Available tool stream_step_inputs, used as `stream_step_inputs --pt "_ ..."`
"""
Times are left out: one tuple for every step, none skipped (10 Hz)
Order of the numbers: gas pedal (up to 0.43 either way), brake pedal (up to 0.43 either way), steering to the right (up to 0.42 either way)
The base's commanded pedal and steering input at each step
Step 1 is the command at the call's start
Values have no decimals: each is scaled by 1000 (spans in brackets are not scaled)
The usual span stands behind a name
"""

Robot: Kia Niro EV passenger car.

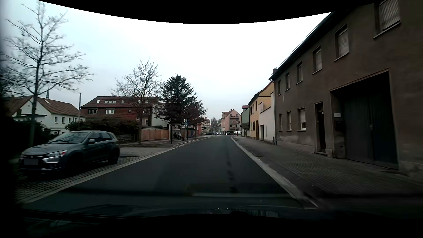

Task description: Follow the waypoints while adhering to traffic rules and regulations

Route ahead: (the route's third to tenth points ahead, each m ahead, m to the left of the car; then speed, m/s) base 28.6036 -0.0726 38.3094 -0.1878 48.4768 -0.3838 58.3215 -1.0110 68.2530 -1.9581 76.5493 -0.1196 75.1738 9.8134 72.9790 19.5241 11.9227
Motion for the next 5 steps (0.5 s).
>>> stream_step_inputs --pt "87 0 3" --pt "59 0 3" --pt "20 0 3" --pt "0 0 3" --pt "0 0 3"
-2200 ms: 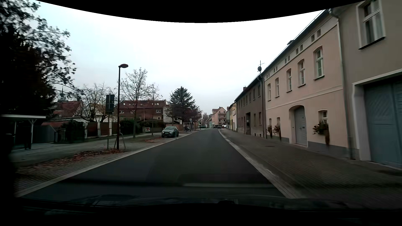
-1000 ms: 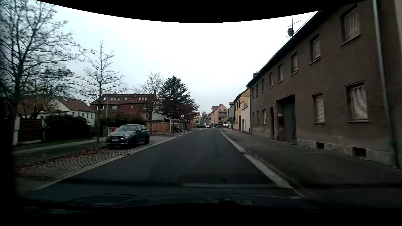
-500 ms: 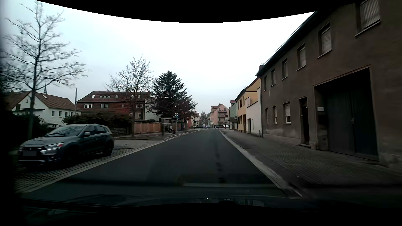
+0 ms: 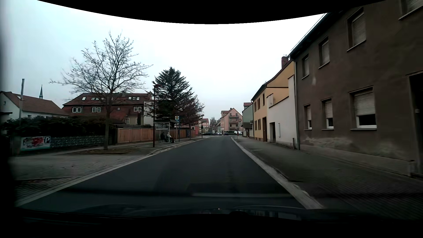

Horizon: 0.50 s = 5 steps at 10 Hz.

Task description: Follow the waypoints while adhering to traffic rules and regulations

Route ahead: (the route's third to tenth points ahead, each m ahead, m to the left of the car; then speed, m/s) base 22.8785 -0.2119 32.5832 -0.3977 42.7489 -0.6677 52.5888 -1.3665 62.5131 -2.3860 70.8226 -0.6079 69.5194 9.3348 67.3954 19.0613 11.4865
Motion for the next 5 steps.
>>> stream_step_inputs --pt "0 0 3" --pt "0 0 3" --pt "0 0 3" --pt "0 0 3" --pt "0 0 1"
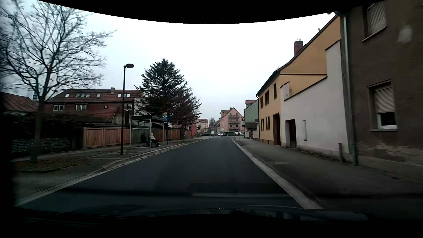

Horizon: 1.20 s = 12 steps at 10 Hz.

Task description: Follow the waypoints while adhering to traffic rules and regulations

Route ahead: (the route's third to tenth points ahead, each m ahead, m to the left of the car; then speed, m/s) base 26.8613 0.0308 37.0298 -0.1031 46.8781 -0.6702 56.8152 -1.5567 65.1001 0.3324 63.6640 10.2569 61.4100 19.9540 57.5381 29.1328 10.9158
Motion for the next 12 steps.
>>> stream_step_inputs --pt "0 0 1" --pt "0 0 0" --pt "0 0 0" --pt "0 0 0" --pt "0 0 1" --pt "0 0 1" --pt "39 0 1" --pt "39 0 1" --pt "39 0 1" --pt "39 0 1" --pt "39 0 1" --pt "39 0 1"
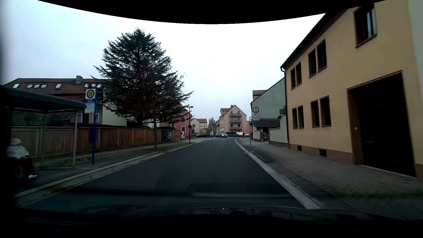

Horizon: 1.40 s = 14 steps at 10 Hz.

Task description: Follow the waypoints while adhering to traffic rules and regulations

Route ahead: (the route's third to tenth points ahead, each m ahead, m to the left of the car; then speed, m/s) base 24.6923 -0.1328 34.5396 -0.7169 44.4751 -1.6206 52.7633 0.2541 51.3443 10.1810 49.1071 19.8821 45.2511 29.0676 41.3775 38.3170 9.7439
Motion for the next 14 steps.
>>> stream_step_inputs --pt "47 0 2" --pt "47 0 2" --pt "47 0 2" --pt "47 0 2" --pt "59 0 2" --pt "59 0 2" --pt "59 0 2" --pt "59 0 2" --pt "59 0 2" --pt "59 0 3" --pt "59 0 4" --pt "59 0 4" --pt "67 0 5" --pt "67 0 5"
